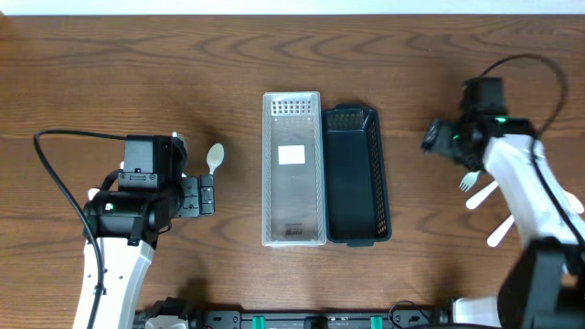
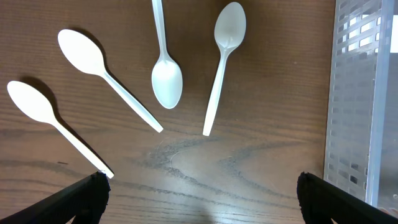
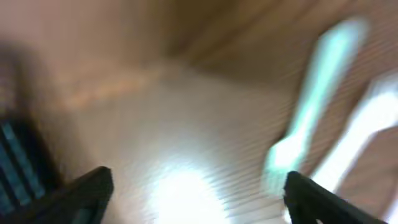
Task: Pack container
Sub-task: 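Move right gripper over the white forks and lower onto one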
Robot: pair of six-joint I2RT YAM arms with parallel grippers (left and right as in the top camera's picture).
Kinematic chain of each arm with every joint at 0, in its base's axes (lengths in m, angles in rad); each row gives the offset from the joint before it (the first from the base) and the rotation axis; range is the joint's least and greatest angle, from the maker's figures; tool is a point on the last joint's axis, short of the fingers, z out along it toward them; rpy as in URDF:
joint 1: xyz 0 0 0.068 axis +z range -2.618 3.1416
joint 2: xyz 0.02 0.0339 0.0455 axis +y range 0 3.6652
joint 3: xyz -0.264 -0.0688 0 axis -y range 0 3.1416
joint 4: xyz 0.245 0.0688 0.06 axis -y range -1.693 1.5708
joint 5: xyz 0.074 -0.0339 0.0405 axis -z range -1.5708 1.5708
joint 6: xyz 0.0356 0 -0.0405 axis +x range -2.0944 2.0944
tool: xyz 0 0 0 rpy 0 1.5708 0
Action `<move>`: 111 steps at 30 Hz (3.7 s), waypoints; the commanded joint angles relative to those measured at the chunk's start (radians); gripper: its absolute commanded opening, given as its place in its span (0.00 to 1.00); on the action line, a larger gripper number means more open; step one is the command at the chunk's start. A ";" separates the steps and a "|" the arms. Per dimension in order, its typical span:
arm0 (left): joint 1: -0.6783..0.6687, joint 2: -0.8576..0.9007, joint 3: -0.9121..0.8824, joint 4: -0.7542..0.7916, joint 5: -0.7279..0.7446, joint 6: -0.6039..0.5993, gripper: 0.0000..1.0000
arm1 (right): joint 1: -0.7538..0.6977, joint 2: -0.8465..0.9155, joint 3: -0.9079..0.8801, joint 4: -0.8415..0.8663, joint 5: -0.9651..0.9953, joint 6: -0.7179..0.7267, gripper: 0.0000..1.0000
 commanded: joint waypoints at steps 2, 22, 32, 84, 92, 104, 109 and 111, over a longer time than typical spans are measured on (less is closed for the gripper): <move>0.005 0.000 0.016 -0.003 -0.015 -0.017 0.98 | -0.042 -0.048 0.025 -0.020 0.156 0.009 0.90; 0.005 0.000 0.016 -0.003 -0.015 -0.017 0.98 | -0.184 0.250 0.024 -0.033 -0.058 0.032 0.96; 0.005 0.000 0.016 -0.003 -0.015 -0.017 0.98 | -0.188 0.335 0.024 -0.010 -0.070 0.031 0.98; 0.005 0.000 0.016 -0.010 -0.015 -0.017 0.98 | -0.233 0.347 -0.079 0.135 -0.109 -0.049 0.62; 0.005 0.000 0.016 -0.011 -0.015 -0.017 0.98 | -0.233 0.347 -0.079 0.135 -0.109 -0.049 0.38; 0.005 0.000 0.016 -0.010 -0.015 -0.017 0.98 | -0.233 0.347 -0.079 0.140 -0.109 -0.048 0.01; 0.005 0.000 0.016 -0.010 -0.015 -0.016 0.98 | -0.232 0.337 -0.057 0.103 -0.111 -0.042 0.01; 0.005 0.000 0.016 -0.010 -0.015 -0.016 0.98 | -0.224 0.317 -0.032 0.069 -0.125 -0.042 0.01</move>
